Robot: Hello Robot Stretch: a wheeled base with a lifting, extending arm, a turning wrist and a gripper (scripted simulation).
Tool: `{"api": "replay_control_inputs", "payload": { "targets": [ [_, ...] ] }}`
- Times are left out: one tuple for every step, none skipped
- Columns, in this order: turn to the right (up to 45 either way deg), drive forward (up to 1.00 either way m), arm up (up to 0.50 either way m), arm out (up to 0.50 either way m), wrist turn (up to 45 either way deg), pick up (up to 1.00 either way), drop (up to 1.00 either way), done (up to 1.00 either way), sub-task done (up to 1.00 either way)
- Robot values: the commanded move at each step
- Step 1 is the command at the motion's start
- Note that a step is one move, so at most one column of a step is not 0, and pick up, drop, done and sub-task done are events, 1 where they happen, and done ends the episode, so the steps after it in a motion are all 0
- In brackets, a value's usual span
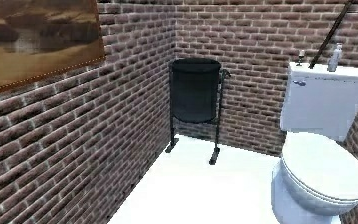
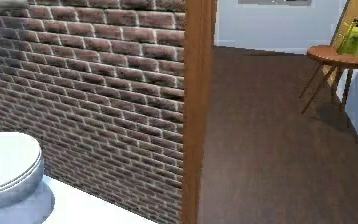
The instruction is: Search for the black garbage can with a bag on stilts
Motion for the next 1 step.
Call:
{"api": "replay_control_inputs", "payload": {
  "targets": [
    [24.0, 0.0, 0.0, 0.0, 0.0, 0.0, 0.0, 0.0, 0.0]
  ]
}}
